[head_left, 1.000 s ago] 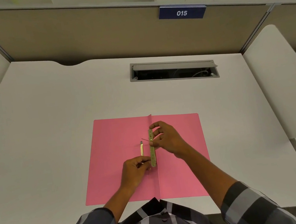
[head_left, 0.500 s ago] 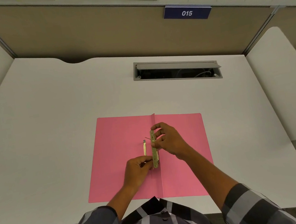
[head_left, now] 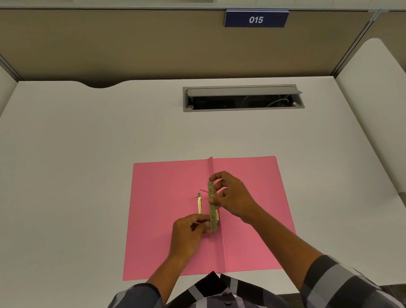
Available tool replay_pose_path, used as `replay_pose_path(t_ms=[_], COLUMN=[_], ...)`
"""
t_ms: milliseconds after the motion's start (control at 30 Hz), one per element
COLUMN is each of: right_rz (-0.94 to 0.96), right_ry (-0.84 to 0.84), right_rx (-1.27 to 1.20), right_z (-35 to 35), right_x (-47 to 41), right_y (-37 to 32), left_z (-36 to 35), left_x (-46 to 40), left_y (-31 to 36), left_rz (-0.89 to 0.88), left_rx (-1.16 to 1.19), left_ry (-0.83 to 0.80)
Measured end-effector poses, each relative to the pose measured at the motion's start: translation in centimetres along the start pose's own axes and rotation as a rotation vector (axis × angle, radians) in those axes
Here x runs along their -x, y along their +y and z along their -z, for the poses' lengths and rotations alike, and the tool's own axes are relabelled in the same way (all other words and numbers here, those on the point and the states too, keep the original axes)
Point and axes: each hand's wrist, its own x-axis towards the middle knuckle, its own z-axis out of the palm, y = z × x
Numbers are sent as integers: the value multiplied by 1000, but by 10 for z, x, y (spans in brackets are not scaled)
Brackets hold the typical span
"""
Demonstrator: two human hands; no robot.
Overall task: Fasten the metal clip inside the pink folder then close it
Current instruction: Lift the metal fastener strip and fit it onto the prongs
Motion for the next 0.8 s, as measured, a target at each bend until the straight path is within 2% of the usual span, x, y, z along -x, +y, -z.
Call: replay_pose_path(t_ms=[200,467,800], right_rz=[0,30,36], right_ry=[33,46,21], right_rx=[3,-2,-6], right_z=[-3,-3,-1], right_x=[-1,0,4], right_y=[6,5,2], left_z=[6,1,-2], left_x=[-20,-42,-43], left_y=[13,41,44], left_rz=[68,109,127], left_rx=[92,153,203], left_ry=[61,53,32])
